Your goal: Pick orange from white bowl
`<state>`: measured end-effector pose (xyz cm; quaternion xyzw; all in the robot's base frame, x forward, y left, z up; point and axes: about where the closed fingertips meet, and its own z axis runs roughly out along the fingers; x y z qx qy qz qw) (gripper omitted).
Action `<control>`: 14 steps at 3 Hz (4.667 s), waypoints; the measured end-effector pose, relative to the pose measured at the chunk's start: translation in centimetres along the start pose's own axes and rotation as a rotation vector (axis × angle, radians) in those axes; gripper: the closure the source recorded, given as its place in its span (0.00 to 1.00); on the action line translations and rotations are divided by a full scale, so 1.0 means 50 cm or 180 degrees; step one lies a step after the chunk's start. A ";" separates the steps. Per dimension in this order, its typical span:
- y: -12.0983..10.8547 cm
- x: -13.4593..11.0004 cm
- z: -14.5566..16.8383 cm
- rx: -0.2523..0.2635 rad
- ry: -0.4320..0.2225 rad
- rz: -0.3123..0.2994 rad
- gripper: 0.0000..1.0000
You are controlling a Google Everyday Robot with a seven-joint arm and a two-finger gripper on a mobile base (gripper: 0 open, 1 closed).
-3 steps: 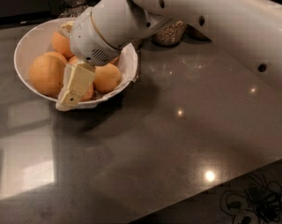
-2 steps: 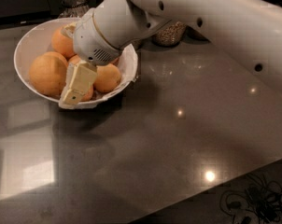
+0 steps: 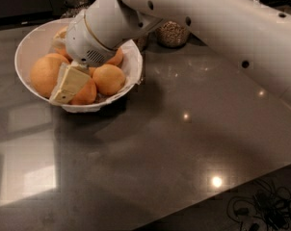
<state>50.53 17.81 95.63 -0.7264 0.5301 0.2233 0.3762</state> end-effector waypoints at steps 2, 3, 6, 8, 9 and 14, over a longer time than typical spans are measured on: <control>-0.002 -0.010 0.039 -0.0141 -0.0043 -0.0040 0.26; -0.001 -0.008 0.058 -0.0216 -0.0071 -0.0026 0.27; 0.001 -0.004 0.094 -0.0368 -0.0167 -0.0012 0.50; 0.001 -0.004 0.094 -0.0368 -0.0167 -0.0012 0.96; -0.001 -0.009 0.089 -0.0366 -0.0171 -0.0014 1.00; -0.029 -0.007 -0.201 0.0092 -0.0376 -0.0234 1.00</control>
Offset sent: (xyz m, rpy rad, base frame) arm 0.0049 0.0253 -0.0162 -0.0024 0.0396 0.0624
